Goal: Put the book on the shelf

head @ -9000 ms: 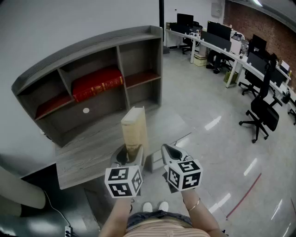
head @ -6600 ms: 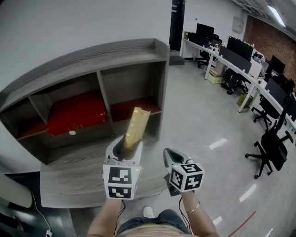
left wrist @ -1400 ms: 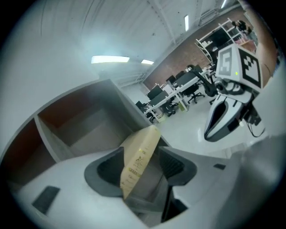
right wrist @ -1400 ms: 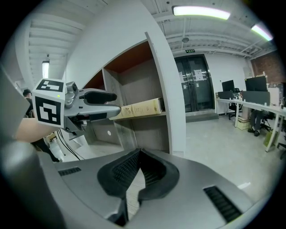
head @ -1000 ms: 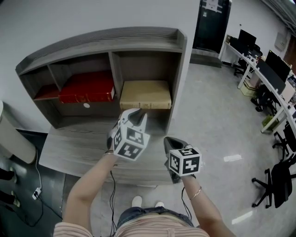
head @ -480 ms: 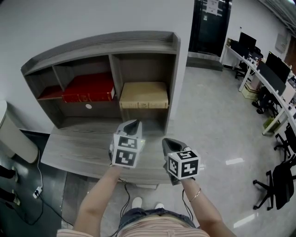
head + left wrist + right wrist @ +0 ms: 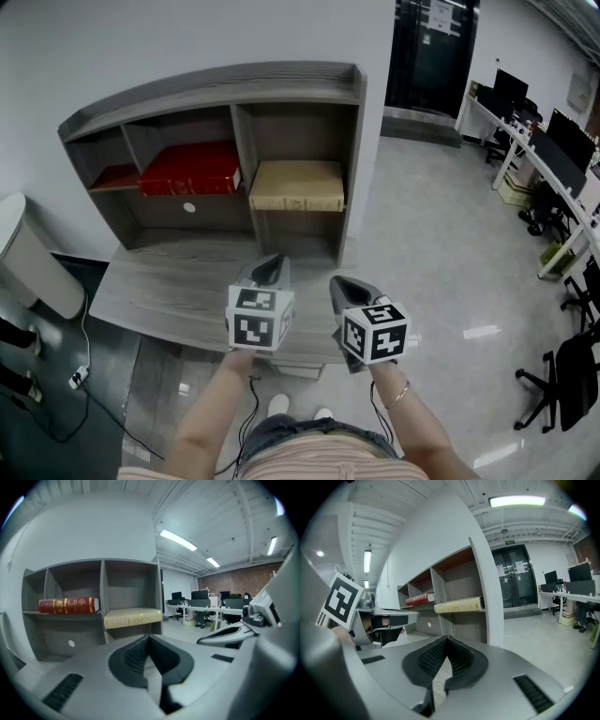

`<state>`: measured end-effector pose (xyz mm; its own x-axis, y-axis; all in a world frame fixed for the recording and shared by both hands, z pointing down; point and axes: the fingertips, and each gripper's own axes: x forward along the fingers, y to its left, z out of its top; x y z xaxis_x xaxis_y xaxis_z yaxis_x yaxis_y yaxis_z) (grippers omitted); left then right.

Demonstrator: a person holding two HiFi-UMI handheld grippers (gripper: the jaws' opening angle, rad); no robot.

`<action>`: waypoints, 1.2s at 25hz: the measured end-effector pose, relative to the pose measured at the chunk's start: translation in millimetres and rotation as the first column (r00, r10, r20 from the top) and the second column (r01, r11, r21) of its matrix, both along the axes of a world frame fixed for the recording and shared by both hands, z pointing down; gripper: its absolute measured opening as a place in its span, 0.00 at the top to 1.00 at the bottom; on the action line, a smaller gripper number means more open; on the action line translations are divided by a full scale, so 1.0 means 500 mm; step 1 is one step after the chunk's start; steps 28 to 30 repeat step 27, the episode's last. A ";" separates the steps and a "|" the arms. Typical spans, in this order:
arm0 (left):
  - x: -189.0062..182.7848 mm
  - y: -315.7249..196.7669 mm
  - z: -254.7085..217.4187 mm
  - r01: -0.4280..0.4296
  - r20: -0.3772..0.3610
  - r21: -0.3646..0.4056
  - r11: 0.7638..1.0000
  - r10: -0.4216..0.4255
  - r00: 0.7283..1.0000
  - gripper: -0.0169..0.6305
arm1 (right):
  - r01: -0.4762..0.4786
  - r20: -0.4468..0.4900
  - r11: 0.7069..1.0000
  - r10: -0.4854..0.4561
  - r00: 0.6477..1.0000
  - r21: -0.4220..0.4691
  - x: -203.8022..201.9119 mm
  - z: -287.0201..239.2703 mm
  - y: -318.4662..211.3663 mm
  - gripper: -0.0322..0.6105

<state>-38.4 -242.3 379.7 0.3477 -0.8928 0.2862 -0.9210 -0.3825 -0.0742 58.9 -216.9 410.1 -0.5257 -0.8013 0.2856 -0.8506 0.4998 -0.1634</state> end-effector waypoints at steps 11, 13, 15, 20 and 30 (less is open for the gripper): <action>-0.008 0.058 0.018 0.029 -0.106 -0.044 0.999 -0.033 0.994 0.95 | 0.023 0.015 0.999 -0.024 1.000 0.050 -0.005 -0.021 0.034 0.94; -0.008 0.065 0.014 0.021 -0.115 -0.046 0.999 -0.026 0.993 0.95 | 0.030 0.013 0.998 -0.031 0.999 0.047 -0.008 -0.023 0.038 0.94; -0.009 0.069 0.011 0.020 -0.120 -0.042 0.999 -0.025 0.992 0.95 | 0.036 0.010 0.998 -0.037 0.999 0.050 -0.013 -0.025 0.040 0.94; -0.009 0.079 0.019 0.030 -0.166 -0.060 0.998 -0.040 0.985 0.95 | 0.062 -0.004 0.996 -0.062 0.998 0.059 -0.029 -0.027 0.044 0.94; -0.012 0.095 0.040 0.049 -0.183 -0.081 0.996 -0.063 0.981 0.95 | 0.076 0.003 0.995 -0.076 0.997 0.072 -0.041 -0.032 0.047 0.94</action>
